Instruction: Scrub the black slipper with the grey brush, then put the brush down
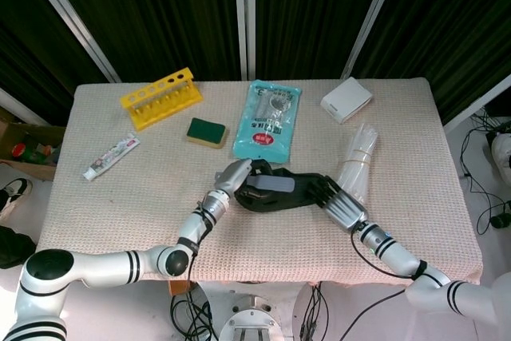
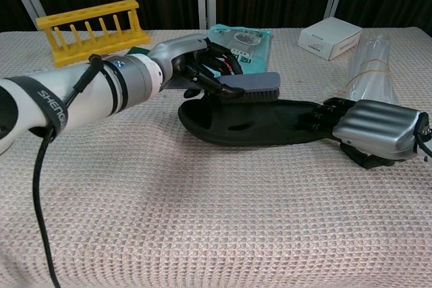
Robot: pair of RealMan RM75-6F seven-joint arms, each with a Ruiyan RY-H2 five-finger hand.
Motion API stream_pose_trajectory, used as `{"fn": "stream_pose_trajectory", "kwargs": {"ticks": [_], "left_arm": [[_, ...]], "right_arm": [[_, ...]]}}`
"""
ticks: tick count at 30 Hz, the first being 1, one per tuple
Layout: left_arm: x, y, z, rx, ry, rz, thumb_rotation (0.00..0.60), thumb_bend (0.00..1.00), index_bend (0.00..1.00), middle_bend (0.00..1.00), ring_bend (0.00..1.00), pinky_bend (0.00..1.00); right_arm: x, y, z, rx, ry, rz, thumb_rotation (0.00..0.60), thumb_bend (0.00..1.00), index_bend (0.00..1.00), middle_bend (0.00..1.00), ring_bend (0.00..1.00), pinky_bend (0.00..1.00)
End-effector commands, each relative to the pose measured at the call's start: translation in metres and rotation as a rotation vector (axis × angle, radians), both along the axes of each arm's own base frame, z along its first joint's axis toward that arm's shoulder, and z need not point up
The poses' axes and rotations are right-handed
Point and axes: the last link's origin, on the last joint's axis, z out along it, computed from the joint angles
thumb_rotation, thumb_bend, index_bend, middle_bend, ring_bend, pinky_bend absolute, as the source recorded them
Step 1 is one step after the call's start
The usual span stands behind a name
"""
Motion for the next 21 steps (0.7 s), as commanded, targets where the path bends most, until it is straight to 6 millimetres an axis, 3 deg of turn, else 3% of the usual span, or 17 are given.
{"fn": "stream_pose_trajectory", "kwargs": {"ticks": [1,7,18,21], "left_arm": [[0.006,-0.001,-0.004,0.006,0.002,-0.016,0.6,0.64,0.93,0.98,0.84,0.87],[0.002,0.003,0.006,0.063,0.019,-0.03,0.6,0.64,0.93,0.98,0.84,0.87],[-0.062,0.0,0.048,0.144,0.116,0.083,0.6,0.66,0.93,0.99,0.84,0.87],[-0.071,-0.003,0.055,0.139,0.124,0.112,0.6,0.67,0.93,0.99,0.84,0.87]], "right_arm": [[0.001,0.0,-0.001,0.0,-0.004,-0.001,0.6,0.77,0.0,0.0,0.0,0.0],[0.001,-0.001,0.001,-0.003,-0.008,-0.004,0.6,0.77,0.0,0.0,0.0,0.0],[0.001,0.0,0.006,-0.013,-0.019,-0.004,0.6,0.77,0.0,0.0,0.0,0.0],[0.001,0.0,0.007,-0.018,-0.017,-0.001,0.6,0.77,0.0,0.0,0.0,0.0]]}}
